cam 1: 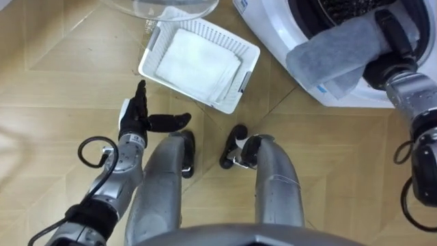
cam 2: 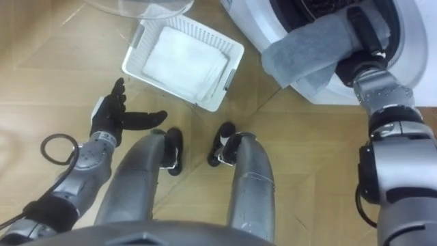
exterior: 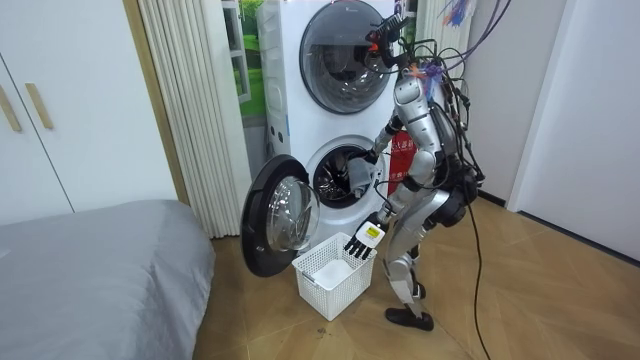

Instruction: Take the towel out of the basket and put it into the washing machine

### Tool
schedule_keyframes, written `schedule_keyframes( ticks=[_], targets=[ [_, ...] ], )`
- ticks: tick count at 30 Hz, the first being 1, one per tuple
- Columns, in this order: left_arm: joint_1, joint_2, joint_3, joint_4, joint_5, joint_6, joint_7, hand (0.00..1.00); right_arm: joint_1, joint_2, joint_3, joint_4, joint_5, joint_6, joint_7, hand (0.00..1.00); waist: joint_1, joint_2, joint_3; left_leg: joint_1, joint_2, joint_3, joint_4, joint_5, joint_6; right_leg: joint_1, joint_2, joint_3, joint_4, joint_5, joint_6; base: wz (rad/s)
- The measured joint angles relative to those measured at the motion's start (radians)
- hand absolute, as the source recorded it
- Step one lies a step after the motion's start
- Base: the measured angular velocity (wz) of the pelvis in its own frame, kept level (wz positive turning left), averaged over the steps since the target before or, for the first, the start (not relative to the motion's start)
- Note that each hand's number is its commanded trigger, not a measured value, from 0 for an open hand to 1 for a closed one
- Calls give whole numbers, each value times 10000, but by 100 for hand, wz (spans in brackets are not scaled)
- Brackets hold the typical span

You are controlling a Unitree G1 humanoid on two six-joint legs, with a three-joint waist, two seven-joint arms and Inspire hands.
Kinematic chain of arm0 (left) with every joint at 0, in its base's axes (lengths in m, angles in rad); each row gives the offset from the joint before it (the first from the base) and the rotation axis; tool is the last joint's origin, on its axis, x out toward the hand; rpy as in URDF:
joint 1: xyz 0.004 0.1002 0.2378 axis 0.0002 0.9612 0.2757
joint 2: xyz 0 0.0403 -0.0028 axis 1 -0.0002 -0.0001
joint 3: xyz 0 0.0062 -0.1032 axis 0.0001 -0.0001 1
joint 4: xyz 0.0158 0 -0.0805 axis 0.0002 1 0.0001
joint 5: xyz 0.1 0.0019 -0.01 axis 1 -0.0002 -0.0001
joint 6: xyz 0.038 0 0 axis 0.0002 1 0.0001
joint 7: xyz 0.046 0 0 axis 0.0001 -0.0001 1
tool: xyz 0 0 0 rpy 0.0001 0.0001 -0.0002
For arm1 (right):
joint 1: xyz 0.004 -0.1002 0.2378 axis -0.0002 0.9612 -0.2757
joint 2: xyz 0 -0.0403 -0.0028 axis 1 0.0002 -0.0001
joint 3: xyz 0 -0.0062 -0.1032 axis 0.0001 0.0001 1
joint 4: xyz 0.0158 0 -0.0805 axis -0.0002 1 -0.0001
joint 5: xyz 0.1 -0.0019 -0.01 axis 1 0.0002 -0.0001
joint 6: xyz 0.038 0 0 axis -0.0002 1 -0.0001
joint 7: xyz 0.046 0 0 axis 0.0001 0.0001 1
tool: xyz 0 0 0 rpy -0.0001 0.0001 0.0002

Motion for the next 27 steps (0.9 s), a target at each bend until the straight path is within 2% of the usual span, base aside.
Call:
schedule_keyframes(
  ticks=[2, 4, 9, 13, 15, 19, 22, 27],
  targets=[
    [60, 1, 0, -161, 1, -1, 16, 0, -23, 0, -139, -1, 0, 0, -141, 0, 1, 0, 0, -25, -13, 18, 37, -17, 30, -26, -42, -3, 47, -12, 14, 4],
    [106, -6, 4, -281, 192, -21, 103, 0, -142, 0, -367, -2, 8, 1, -445, 0, -42, -2, 1, -79, -55, 39, 124, -46, 79, -105, -129, 6, 194, -74, 35, 5],
    [239, -114, -21, -281, 781, -27, 398, 0, -527, 0, -823, -5, 114, 0, -1413, 0, -55, 4, -1, -127, -58, 35, 140, -58, 96, -126, -136, -28, 190, -77, 38, 0],
    [338, -241, -13, -279, 776, -27, 395, 0, -546, 0, -1408, -8, 547, -5, -2019, 0, -6, 16, 0, -131, -62, 27, 139, -60, 101, -109, -125, -43, 180, -98, 73, 0],
    [337, -336, -13, -277, 781, -27, 370, 0, -564, 0, -1851, -52, 903, -124, -2358, 0, 31, 46, 1, -132, -66, 29, 136, -74, 121, -110, -120, -44, 182, -112, 84, 0],
    [305, -437, 19, -279, 983, -27, 282, 0, -716, 0, -2156, -100, 1396, -362, -2889, 0, 49, 136, 2, -131, -131, 25, 131, -77, 127, -130, -159, -29, 242, -152, 119, 3],
    [298, -503, 27, -279, 1071, -26, 229, 0, -721, -1, -2162, -138, 1468, -681, -3175, 0, 66, 199, -5, -130, -203, 25, 135, -91, 155, -142, -278, -44, 337, -206, 137, 9],
    [303, -528, 96, -279, 1072, -26, 186, 0, -774, -1, -2164, -186, 1530, -855, -3498, 0, 74, 268, -6, -130, -211, 27, 133, -90, 169, -136, -290, -58, 340, -209, 145, 0]
  ],
)
